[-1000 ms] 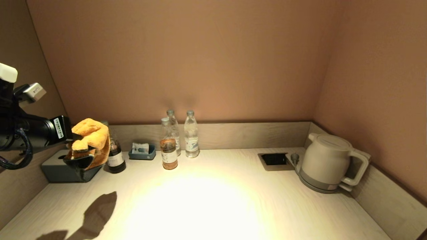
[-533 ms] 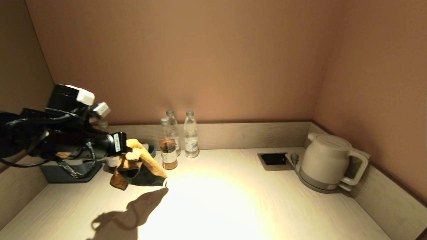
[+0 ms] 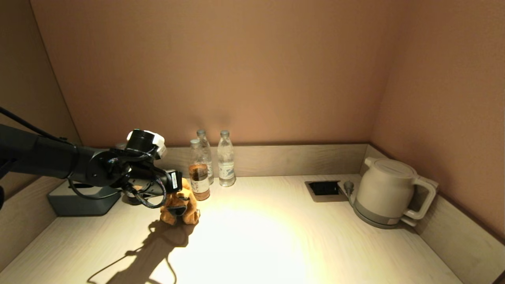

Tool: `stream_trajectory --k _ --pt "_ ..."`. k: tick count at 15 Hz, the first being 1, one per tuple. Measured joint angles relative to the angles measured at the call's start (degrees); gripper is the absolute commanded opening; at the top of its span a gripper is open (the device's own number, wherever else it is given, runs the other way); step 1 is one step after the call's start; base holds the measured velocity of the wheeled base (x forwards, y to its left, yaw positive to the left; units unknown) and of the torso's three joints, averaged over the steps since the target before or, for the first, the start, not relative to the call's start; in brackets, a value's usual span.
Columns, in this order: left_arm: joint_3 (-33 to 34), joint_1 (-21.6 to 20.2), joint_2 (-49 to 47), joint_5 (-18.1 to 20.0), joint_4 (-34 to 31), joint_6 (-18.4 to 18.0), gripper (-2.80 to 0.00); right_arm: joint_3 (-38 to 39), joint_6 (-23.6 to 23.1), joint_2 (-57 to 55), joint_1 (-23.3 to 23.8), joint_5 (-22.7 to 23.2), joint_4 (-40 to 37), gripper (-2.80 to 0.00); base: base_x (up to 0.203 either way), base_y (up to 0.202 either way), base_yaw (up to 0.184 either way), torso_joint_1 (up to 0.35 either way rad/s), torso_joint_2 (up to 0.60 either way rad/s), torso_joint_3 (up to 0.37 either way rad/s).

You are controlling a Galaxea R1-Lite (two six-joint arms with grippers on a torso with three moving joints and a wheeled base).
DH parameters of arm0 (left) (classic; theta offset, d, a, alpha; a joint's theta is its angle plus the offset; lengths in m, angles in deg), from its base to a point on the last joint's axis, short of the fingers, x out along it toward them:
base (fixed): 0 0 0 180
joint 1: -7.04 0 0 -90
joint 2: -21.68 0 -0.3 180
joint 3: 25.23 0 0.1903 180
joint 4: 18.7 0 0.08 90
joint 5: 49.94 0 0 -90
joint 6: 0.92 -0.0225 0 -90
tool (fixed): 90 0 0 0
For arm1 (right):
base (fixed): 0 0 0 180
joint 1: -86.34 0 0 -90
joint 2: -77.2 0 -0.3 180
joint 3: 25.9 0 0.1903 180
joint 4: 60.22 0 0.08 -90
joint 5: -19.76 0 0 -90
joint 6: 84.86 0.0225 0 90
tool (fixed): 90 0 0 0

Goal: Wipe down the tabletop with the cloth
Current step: Sweep the stains on the table

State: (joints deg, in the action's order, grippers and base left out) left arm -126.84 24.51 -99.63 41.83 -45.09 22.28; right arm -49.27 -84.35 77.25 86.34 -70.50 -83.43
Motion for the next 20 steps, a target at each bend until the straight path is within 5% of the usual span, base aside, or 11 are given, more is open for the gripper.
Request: stream_trajectory --k 6,20 --pt "-5.8 -0.9 -8.6 -8.8 -0.8 -1.8 -2.8 0.0 -0.1 0.0 0.0 0.0 0.0 -2.8 0.0 0.0 0.0 0.0 0.0 0.0" --pt "-8.5 2.4 -15.0 -8.7 -5.3 -2.7 -2.8 0.0 0.0 0.0 0.0 0.0 0.0 -2.8 0.0 0.0 0.0 0.0 0.0 0.0"
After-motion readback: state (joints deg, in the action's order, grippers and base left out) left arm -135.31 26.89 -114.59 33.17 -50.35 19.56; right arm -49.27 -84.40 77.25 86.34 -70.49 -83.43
